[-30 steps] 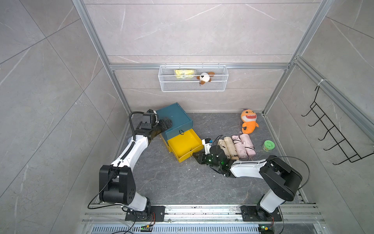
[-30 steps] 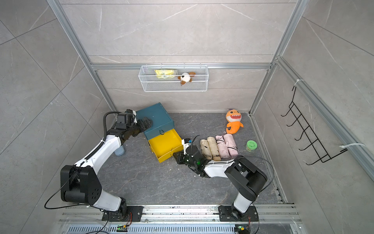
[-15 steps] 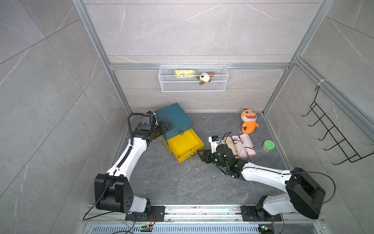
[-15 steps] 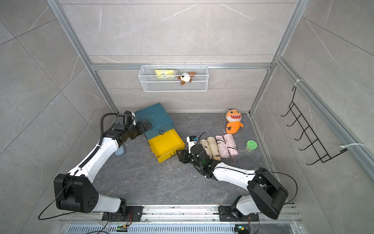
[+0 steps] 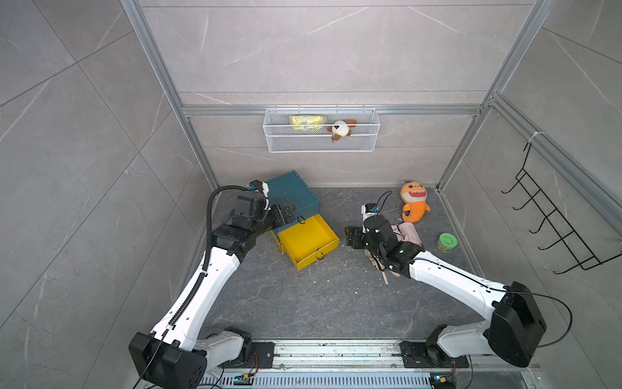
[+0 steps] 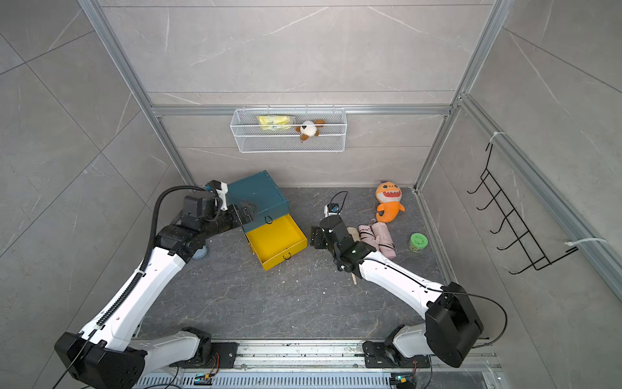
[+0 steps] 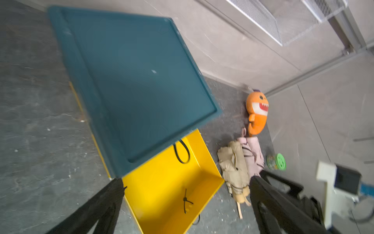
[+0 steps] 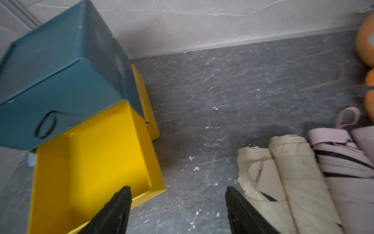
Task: Place the umbrella in the drawer by color
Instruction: Pick up the umbrella from the center of the board.
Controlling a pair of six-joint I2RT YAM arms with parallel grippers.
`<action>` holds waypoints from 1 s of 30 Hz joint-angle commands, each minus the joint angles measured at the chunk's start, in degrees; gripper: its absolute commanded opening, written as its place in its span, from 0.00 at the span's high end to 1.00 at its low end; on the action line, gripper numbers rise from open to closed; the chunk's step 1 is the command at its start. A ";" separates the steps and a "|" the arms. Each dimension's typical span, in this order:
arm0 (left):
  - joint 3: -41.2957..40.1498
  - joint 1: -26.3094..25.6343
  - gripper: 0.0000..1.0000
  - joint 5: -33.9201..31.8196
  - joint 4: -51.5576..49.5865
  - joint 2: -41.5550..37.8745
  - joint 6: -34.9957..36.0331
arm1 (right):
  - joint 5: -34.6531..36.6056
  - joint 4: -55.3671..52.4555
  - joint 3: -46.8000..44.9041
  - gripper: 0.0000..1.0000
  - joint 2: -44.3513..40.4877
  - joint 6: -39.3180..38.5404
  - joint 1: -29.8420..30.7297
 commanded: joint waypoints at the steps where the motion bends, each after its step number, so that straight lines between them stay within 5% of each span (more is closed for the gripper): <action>1: 1.42 -6.45 0.00 -3.03 -2.29 -0.40 3.05 | 1.23 -6.81 2.67 0.24 3.20 -2.41 -2.53; 11: -6.69 -23.81 0.00 -2.64 4.58 4.26 2.49 | 2.66 -14.75 10.09 0.25 15.71 -6.72 -6.42; 30: -9.54 -26.81 0.00 -3.10 8.11 6.49 2.01 | 0.37 -14.95 11.78 0.27 28.52 -6.91 -9.32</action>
